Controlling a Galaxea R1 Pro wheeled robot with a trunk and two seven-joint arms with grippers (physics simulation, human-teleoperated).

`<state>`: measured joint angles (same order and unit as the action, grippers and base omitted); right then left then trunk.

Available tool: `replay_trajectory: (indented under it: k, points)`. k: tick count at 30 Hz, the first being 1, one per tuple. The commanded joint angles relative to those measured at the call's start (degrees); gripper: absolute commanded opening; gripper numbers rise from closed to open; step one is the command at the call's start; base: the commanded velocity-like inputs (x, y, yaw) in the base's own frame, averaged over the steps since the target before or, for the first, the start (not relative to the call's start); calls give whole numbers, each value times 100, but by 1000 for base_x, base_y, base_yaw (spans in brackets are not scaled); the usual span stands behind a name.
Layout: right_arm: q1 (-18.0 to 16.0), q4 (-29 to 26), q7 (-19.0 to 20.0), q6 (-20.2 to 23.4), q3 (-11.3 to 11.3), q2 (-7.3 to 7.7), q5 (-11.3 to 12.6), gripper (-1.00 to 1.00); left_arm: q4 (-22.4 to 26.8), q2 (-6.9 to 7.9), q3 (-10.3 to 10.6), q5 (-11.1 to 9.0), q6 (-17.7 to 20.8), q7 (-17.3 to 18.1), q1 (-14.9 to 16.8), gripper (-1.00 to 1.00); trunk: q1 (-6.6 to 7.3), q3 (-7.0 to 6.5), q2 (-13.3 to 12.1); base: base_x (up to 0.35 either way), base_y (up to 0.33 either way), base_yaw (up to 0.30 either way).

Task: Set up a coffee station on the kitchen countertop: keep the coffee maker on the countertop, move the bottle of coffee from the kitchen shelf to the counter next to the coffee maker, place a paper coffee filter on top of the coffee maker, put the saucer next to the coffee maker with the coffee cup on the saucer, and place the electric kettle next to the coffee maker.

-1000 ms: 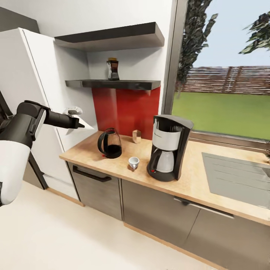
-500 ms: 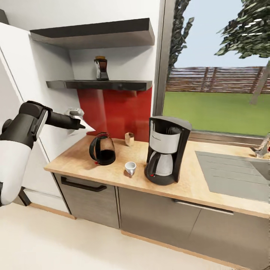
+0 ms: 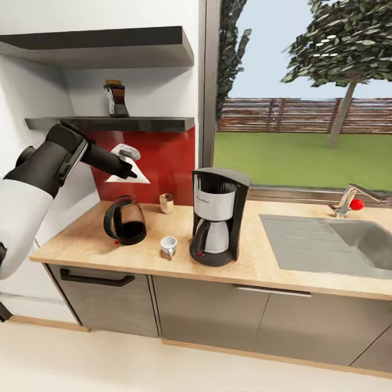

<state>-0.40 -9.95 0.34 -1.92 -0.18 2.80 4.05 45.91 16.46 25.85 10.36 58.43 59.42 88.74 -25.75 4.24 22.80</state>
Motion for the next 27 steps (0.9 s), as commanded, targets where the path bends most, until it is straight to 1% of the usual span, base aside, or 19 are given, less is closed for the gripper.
replay_trajectory:
  k: [1,3,4,5,7,8,13,16,19,20,21,22,25,27]
  points:
    - [-4,2,5,-19,-1,1,43,100,-17,-13,267,80,0,185,112,-100,-4,13,12,0,0,-267]
    - [-4,2,6,-19,-6,1,43,100,-30,-24,455,80,5,239,161,-100,-4,13,12,0,0,-267]
    - [-4,2,4,-19,-7,1,43,100,-33,-29,515,80,4,264,175,-100,-4,13,12,0,0,-267]
    - [-4,2,4,-19,-8,1,43,100,-35,-33,568,80,3,321,196,-100,-4,13,12,0,0,-267]
    - [-4,2,3,-19,-8,1,43,100,-37,-40,601,80,2,411,232,-100,-4,13,12,0,0,-267]
    - [-4,2,2,-19,-14,1,43,100,-38,-57,692,90,1,554,295,-100,-4,13,12,0,0,-267]
    - [-4,2,1,-19,-16,1,43,100,-38,-56,1137,97,2,624,344,-100,-4,13,12,0,0,-267]
    - [-4,-1,1,-19,-17,1,43,100,-38,-48,1249,97,2,629,414,-100,-4,13,12,0,0,-267]
    - [-4,-5,1,-19,-17,1,43,100,-43,-31,1298,103,-1,631,536,-100,-4,13,12,0,0,-267]
    - [-4,-5,1,-19,-17,1,43,100,-40,-24,1312,134,-4,632,592,-100,-4,13,12,0,0,-267]
    - [-4,-4,1,-19,-17,1,43,100,-39,-23,1314,185,-2,632,603,-100,-4,13,12,0,0,-267]
    - [-4,-5,1,-19,-17,1,43,100,-39,-26,1314,354,1,638,631,-100,-4,13,12,0,0,-267]
    - [-4,-1,-1,-19,-17,1,43,100,-38,-28,1310,550,2,651,719,-100,-4,13,12,0,0,-267]
    - [-4,1,-7,-19,-13,1,39,100,-40,-29,1312,605,2,665,792,-100,-4,13,12,0,0,-201]
